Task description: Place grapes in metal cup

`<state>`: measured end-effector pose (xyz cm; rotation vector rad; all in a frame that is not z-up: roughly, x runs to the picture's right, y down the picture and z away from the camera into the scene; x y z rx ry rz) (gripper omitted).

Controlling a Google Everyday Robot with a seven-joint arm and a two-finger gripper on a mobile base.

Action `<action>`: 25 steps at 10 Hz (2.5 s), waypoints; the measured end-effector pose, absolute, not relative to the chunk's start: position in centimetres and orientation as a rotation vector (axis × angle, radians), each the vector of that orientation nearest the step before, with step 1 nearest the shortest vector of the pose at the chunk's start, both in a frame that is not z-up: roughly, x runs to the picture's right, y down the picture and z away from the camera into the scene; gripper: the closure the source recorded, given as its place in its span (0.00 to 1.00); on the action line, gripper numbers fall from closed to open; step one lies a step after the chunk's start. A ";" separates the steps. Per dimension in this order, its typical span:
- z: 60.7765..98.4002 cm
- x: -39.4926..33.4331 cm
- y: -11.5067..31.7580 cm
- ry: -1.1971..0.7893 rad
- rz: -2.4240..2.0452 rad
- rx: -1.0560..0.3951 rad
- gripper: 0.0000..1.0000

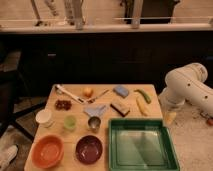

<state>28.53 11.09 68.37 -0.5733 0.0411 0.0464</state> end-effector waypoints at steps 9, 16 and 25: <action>68.4 28.5 11.1 0.041 0.046 -0.573 0.20; 68.4 28.5 11.1 0.041 0.046 -0.573 0.20; 65.5 24.2 7.2 -0.351 0.133 -0.277 0.20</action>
